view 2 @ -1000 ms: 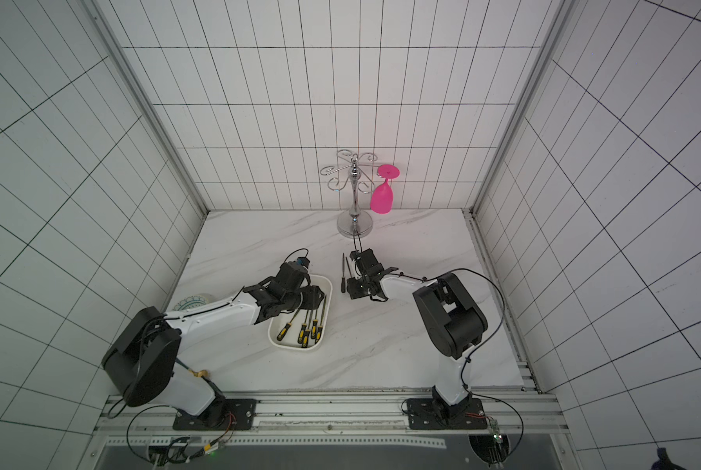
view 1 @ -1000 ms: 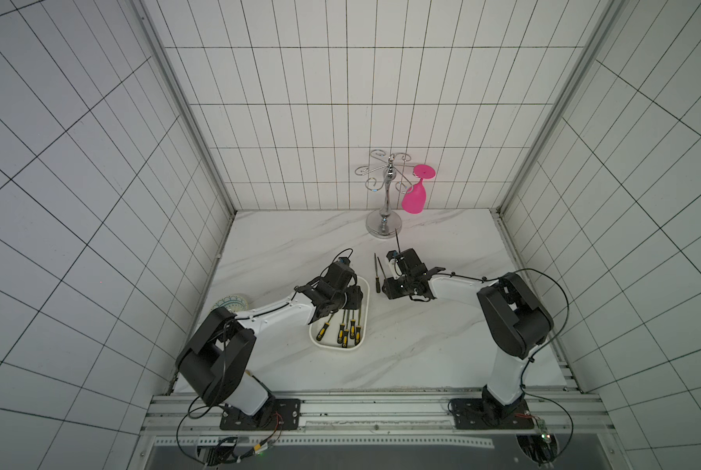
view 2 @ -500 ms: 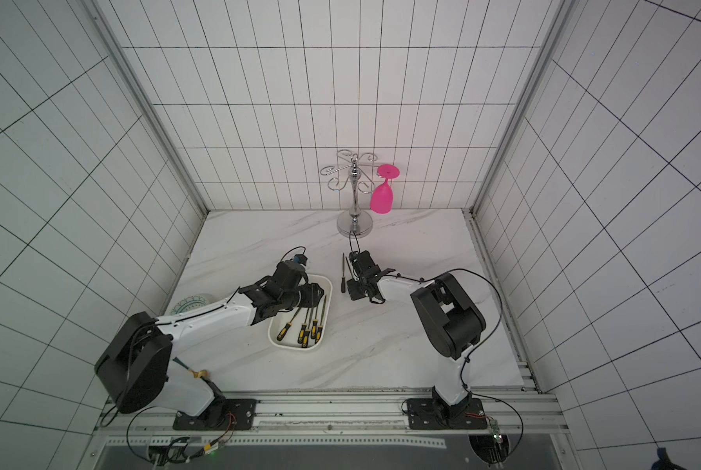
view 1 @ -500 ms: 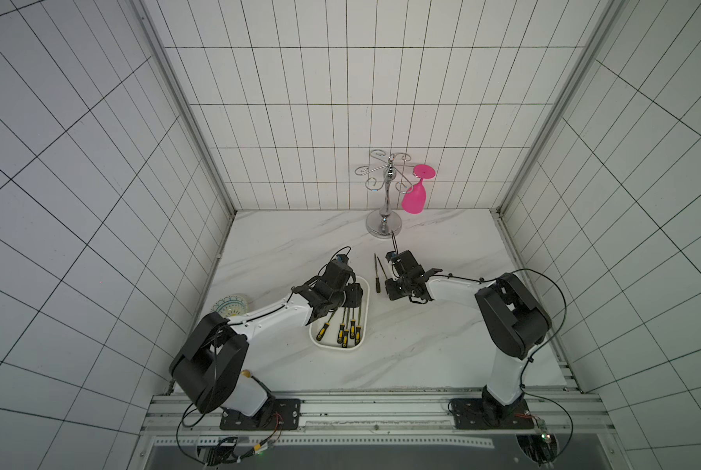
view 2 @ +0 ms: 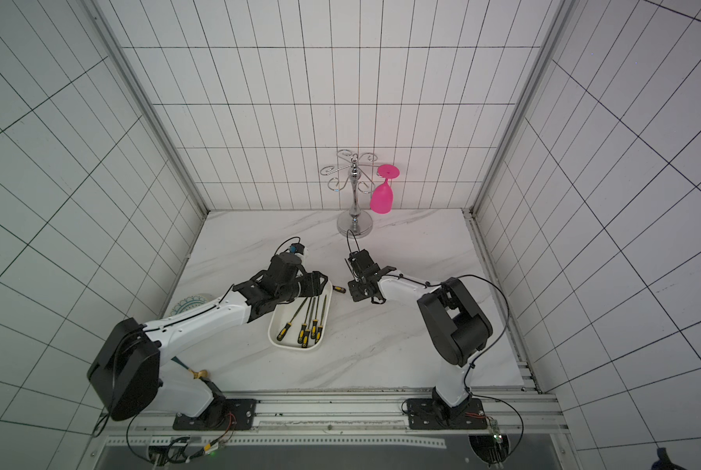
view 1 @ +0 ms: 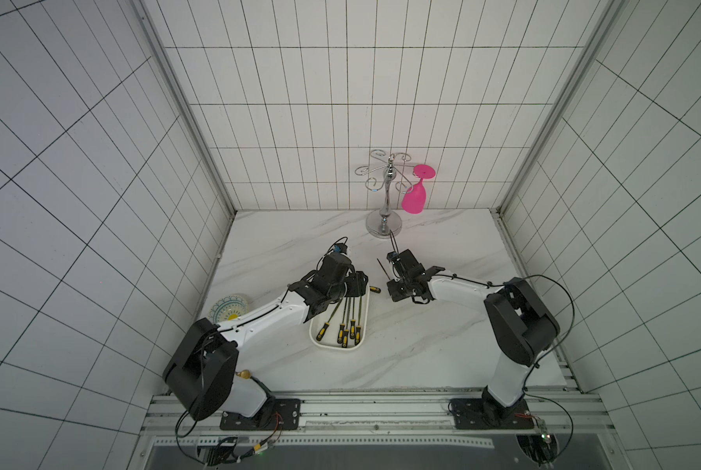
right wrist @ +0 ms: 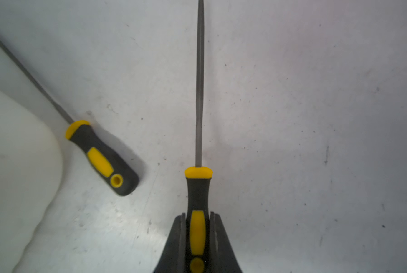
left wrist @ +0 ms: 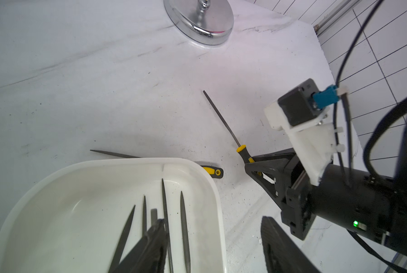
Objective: Put the file tool into the storage box
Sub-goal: Pick up the file tool from the center of the board.
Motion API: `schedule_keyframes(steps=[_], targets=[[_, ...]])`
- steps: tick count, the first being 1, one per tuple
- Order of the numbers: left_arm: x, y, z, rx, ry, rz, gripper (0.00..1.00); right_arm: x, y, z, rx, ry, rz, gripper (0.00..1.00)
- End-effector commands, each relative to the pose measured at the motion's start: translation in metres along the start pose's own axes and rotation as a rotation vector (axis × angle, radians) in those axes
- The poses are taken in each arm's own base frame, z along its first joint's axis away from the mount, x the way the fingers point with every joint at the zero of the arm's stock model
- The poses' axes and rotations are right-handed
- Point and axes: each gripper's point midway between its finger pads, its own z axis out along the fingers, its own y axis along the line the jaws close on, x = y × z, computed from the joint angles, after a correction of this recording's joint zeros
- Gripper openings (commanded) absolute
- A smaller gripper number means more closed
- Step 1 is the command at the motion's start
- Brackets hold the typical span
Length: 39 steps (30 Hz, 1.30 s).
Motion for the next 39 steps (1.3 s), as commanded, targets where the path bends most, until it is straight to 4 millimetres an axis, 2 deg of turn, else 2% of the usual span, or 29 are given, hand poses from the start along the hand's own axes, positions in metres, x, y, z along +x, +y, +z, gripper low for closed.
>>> schedule_keyframes(steps=[1, 6, 10, 18, 20, 23, 27, 29, 35, 37, 38, 39], targets=[[-0.020, -0.012, -0.009, 0.055, -0.068, -0.012, 0.67, -0.022, 0.039, -0.044, -0.205, -0.075, -0.025, 0.00], [-0.022, -0.017, -0.004, 0.078, -0.073, -0.018, 0.68, -0.027, 0.073, -0.082, -0.401, -0.133, -0.045, 0.00], [-0.025, -0.020, -0.001, 0.094, -0.076, -0.022, 0.68, -0.031, 0.087, -0.101, -0.476, -0.170, -0.071, 0.00], [-0.035, -0.025, 0.000, 0.129, -0.111, -0.040, 0.68, -0.029, 0.099, -0.111, -0.526, -0.180, -0.113, 0.00], [-0.037, -0.024, 0.002, 0.138, -0.113, -0.053, 0.65, -0.028, 0.102, -0.114, -0.539, -0.183, -0.124, 0.00], [-0.039, -0.022, 0.006, 0.162, -0.109, -0.088, 0.58, -0.027, 0.105, -0.117, -0.547, -0.189, -0.141, 0.00], [-0.041, -0.021, 0.011, 0.194, -0.104, -0.134, 0.15, -0.027, 0.105, -0.117, -0.542, -0.193, -0.146, 0.00], [-0.041, -0.021, 0.012, 0.203, -0.099, -0.144, 0.05, -0.028, 0.104, -0.118, -0.538, -0.195, -0.146, 0.00], [-0.039, -0.022, 0.015, 0.214, -0.084, -0.149, 0.01, -0.028, 0.103, -0.117, -0.531, -0.196, -0.145, 0.00], [-0.037, -0.020, 0.016, 0.207, -0.077, -0.149, 0.01, -0.028, 0.102, -0.117, -0.524, -0.195, -0.138, 0.30], [-0.036, -0.020, 0.015, 0.206, -0.073, -0.142, 0.01, -0.029, 0.100, -0.116, -0.512, -0.196, -0.132, 0.40], [-0.034, -0.019, 0.015, 0.201, -0.068, -0.131, 0.01, -0.029, 0.098, -0.115, -0.498, -0.196, -0.127, 0.44]])
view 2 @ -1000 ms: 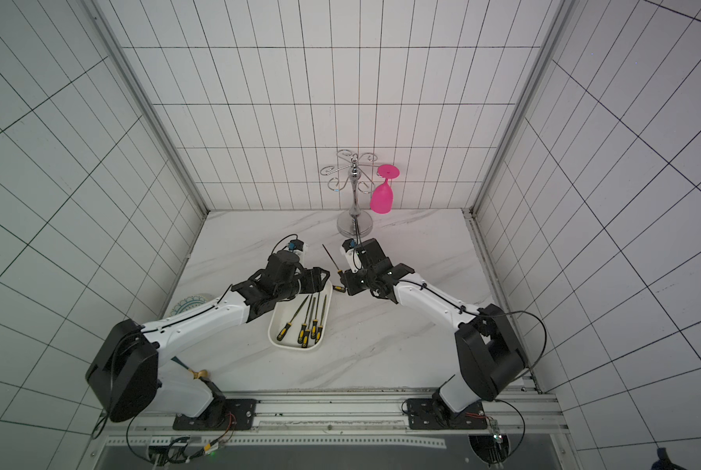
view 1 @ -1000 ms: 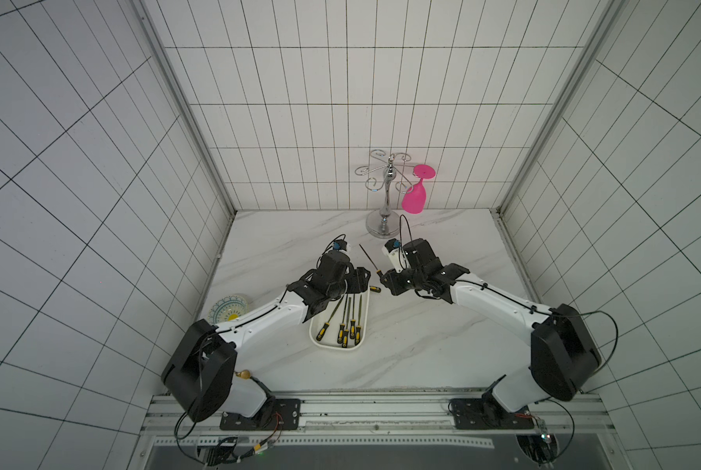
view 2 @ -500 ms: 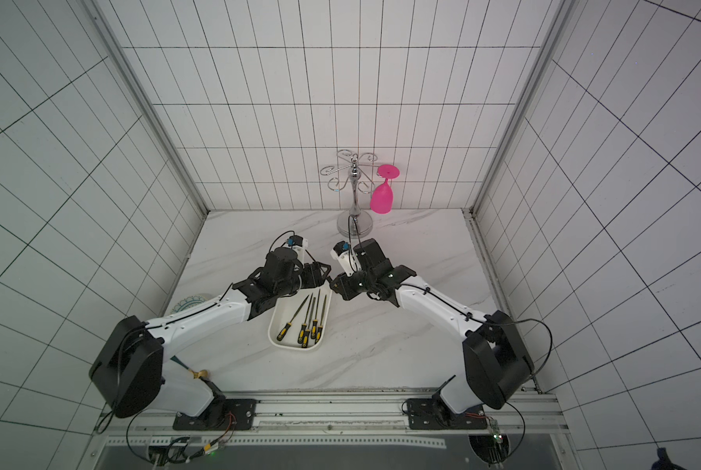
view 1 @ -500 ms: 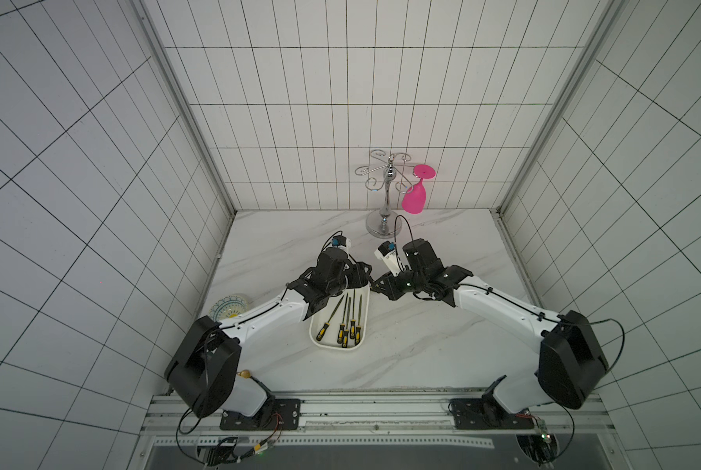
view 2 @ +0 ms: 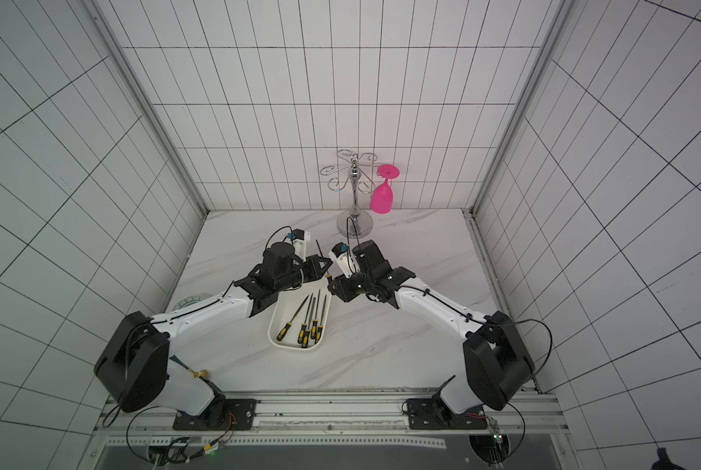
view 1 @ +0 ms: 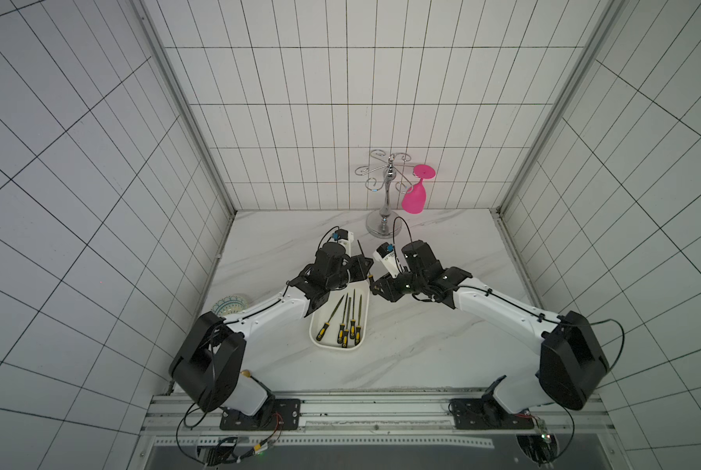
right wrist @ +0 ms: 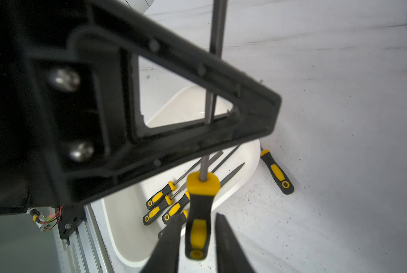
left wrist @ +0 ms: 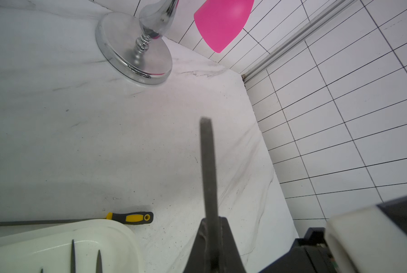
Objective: Put the file tool into the storage box
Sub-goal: Pick up the file tool from the center of the board, then place the file tool in the storage box.
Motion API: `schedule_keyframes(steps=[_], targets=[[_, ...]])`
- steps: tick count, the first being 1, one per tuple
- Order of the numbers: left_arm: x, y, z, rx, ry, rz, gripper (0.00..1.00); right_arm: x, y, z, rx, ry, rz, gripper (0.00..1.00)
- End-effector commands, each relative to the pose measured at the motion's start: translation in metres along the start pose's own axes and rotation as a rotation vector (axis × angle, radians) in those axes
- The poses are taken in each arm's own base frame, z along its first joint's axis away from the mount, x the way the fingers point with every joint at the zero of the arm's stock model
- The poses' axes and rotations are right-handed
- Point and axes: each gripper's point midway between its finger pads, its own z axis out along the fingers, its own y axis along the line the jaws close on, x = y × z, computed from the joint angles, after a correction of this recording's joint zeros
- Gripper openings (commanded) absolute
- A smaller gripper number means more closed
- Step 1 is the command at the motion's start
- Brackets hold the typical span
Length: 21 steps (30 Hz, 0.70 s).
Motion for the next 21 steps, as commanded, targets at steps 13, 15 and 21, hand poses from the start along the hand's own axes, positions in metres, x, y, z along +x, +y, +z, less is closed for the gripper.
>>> schedule_keyframes(steps=[13, 15, 21], targets=[[0.052, 0.122, -0.074, -0.575, 0.111, 0.142, 0.00, 0.008, -0.011, -0.004, 0.071, -0.008, -0.005, 0.48], [0.057, 0.132, -0.083, -0.627, 0.130, 0.156, 0.00, 0.009, -0.013, -0.002, 0.078, -0.003, 0.002, 0.48], [0.077, 0.133, -0.074, -0.612, 0.201, 0.147, 0.20, 0.014, -0.031, 0.007, 0.150, 0.015, 0.031, 0.48]])
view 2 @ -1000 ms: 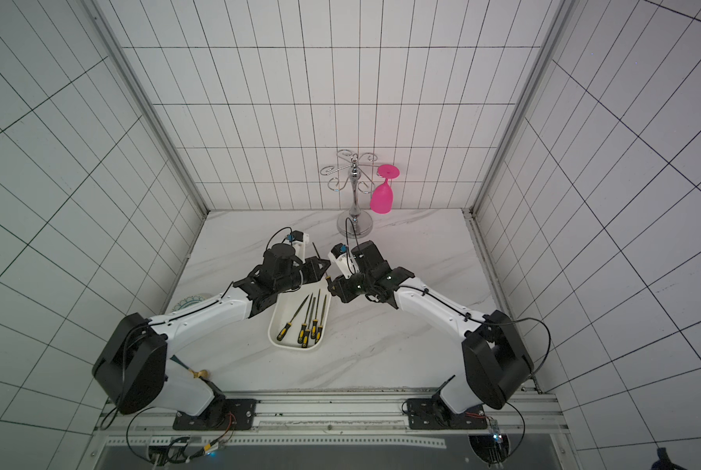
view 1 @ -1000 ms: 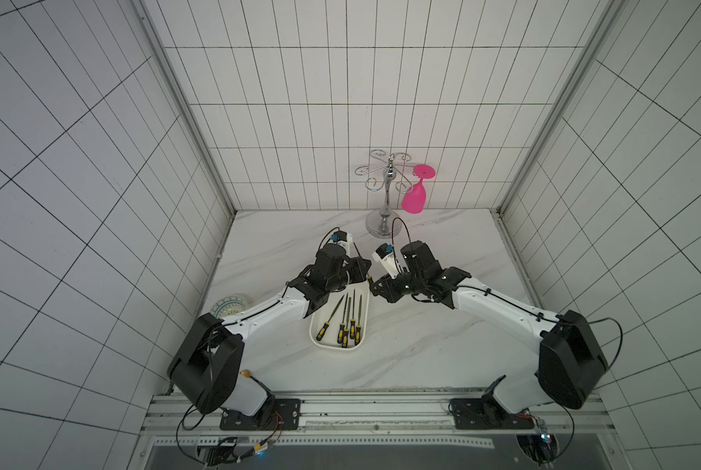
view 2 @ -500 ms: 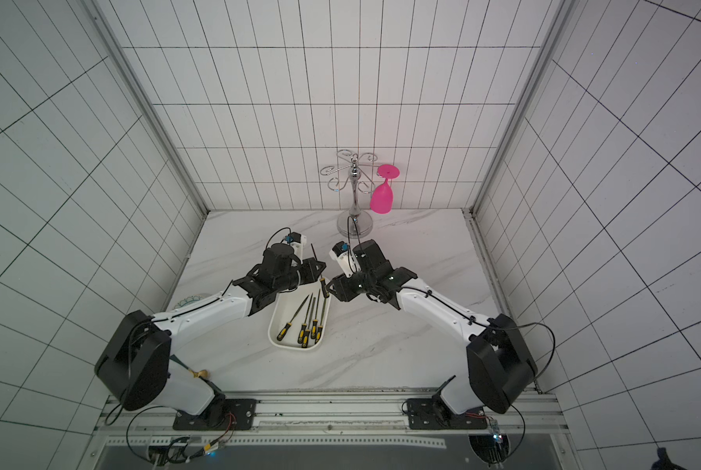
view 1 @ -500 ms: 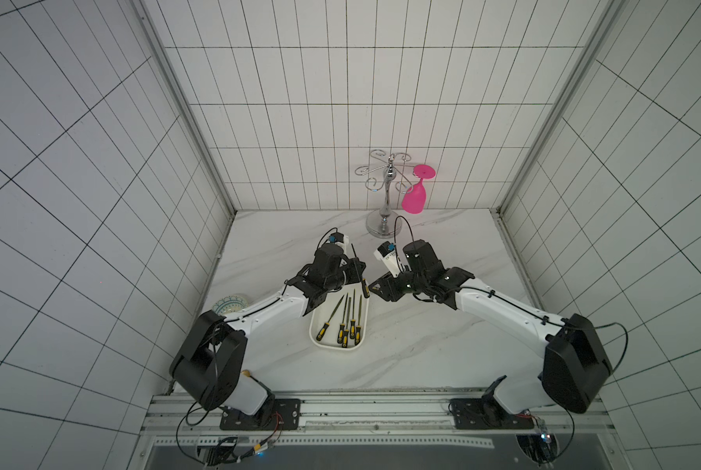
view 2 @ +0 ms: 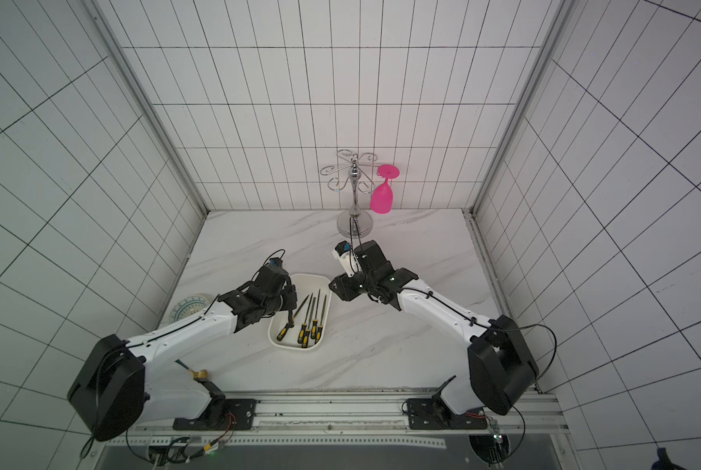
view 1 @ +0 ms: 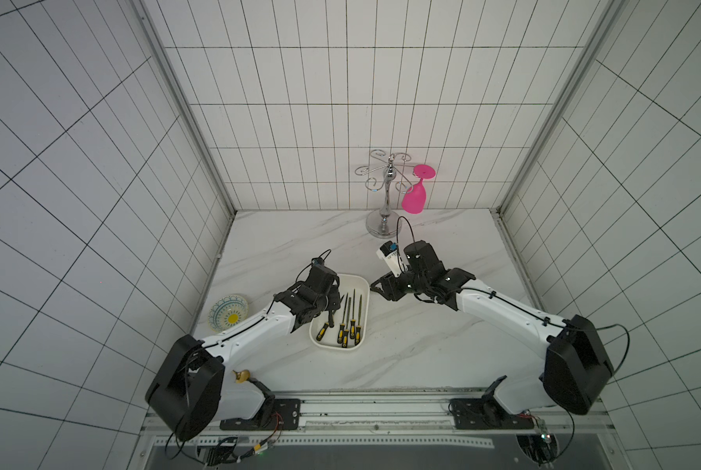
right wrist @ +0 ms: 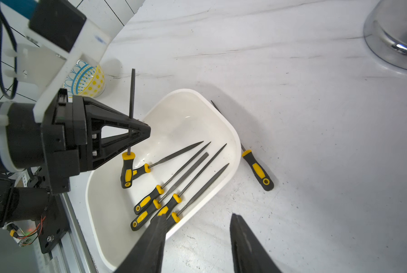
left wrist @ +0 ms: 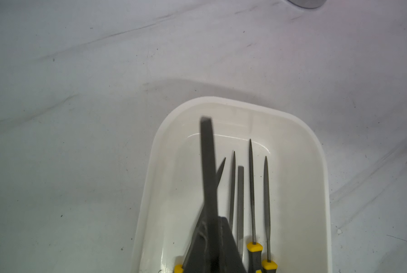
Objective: Put the file tool into the storage box
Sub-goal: Place the file tool in the storage box.
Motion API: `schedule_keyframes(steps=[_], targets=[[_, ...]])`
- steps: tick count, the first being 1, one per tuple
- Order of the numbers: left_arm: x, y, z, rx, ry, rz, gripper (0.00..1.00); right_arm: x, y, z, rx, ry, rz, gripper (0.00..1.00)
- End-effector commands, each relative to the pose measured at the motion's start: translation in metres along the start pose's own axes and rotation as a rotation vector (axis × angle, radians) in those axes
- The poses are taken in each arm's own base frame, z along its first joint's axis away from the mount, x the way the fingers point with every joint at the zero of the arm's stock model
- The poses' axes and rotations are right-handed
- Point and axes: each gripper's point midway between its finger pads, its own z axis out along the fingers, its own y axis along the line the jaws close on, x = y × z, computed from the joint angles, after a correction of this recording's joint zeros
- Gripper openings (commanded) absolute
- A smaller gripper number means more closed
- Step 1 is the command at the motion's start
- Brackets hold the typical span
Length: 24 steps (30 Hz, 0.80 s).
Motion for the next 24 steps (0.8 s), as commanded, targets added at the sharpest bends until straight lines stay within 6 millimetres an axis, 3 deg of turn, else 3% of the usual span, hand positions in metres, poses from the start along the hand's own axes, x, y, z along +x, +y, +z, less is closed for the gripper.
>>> schedule_keyframes(steps=[1, 3, 6, 12, 24], targets=[[0.011, 0.002, 0.007, -0.035, 0.040, 0.042, 0.27, 0.019, -0.020, 0.015, 0.070, 0.047, 0.026, 0.49], [0.012, -0.001, 0.010, -0.040, 0.053, 0.060, 0.39, 0.023, -0.030, 0.023, 0.102, 0.069, 0.038, 0.49], [0.013, -0.003, 0.013, -0.042, 0.061, 0.067, 0.48, 0.027, -0.047, 0.029, 0.153, 0.094, 0.058, 0.50], [0.012, -0.003, 0.015, -0.038, 0.050, 0.062, 0.50, 0.037, -0.082, 0.038, 0.245, 0.130, 0.106, 0.57], [0.010, -0.004, 0.014, -0.026, 0.026, 0.047, 0.50, 0.057, -0.104, 0.086, 0.262, 0.240, 0.114, 0.59]])
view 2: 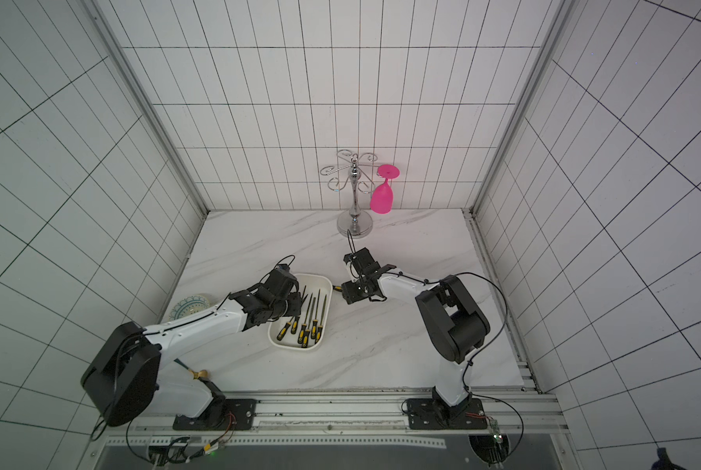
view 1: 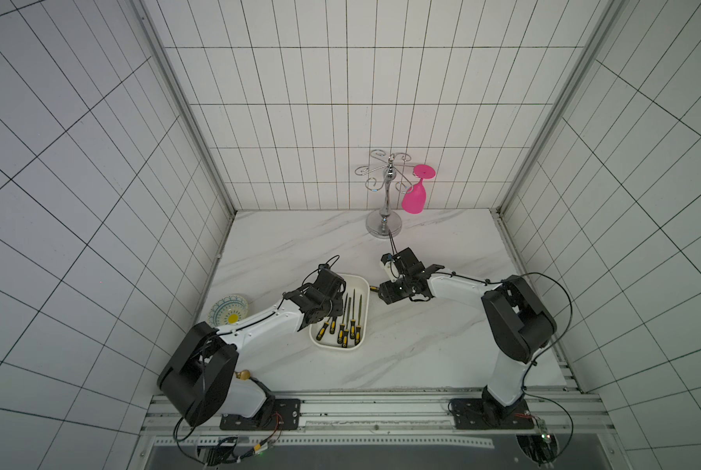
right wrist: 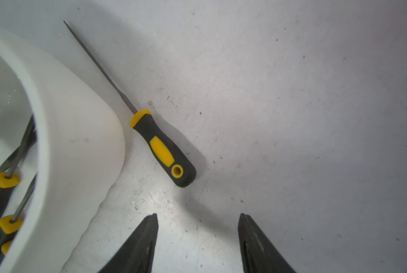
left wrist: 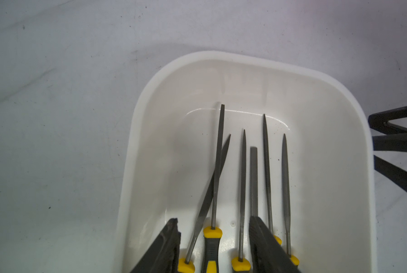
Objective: Put the file tool into the storage box
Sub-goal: Place the file tool in the storage box, then pick up the file tool from the center of the board.
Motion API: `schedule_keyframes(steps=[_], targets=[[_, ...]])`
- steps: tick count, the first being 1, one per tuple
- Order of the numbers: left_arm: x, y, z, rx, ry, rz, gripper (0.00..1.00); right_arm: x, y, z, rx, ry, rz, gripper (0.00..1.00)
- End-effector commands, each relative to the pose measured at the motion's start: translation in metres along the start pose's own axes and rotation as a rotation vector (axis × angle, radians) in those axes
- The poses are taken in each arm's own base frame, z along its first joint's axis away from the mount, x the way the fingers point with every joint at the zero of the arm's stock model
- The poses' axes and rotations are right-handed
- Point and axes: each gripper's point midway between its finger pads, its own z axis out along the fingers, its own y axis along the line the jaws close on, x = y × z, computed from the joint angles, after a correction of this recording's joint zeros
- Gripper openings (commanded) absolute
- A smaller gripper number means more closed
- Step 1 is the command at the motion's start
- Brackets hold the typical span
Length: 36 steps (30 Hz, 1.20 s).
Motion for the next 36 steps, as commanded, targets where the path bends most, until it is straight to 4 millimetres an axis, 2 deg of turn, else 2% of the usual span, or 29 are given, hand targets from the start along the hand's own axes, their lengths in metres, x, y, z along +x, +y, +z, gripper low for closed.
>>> schedule_keyframes(steps=[1, 9, 17, 23, 32, 36], targets=[[-0.009, -0.004, -0.003, 0.012, -0.043, -0.007, 0.50, -0.025, -0.002, 0.004, 0.027, -0.038, -0.019, 0.59], [-0.009, -0.002, -0.006, 0.017, -0.052, -0.003, 0.51, -0.023, -0.001, 0.033, 0.009, 0.010, -0.008, 0.59], [-0.010, 0.001, -0.007, 0.009, -0.063, -0.011, 0.51, -0.011, 0.014, 0.049, -0.024, 0.048, -0.030, 0.55], [-0.009, 0.003, -0.010, 0.010, -0.066, -0.014, 0.51, -0.010, 0.013, 0.063, -0.025, 0.074, -0.033, 0.54], [-0.011, 0.007, -0.012, 0.001, -0.082, -0.033, 0.51, 0.013, 0.017, 0.062, -0.040, 0.122, -0.038, 0.36], [-0.014, 0.008, -0.012, -0.001, -0.088, -0.038, 0.51, 0.019, 0.016, 0.059, -0.016, 0.141, -0.044, 0.15]])
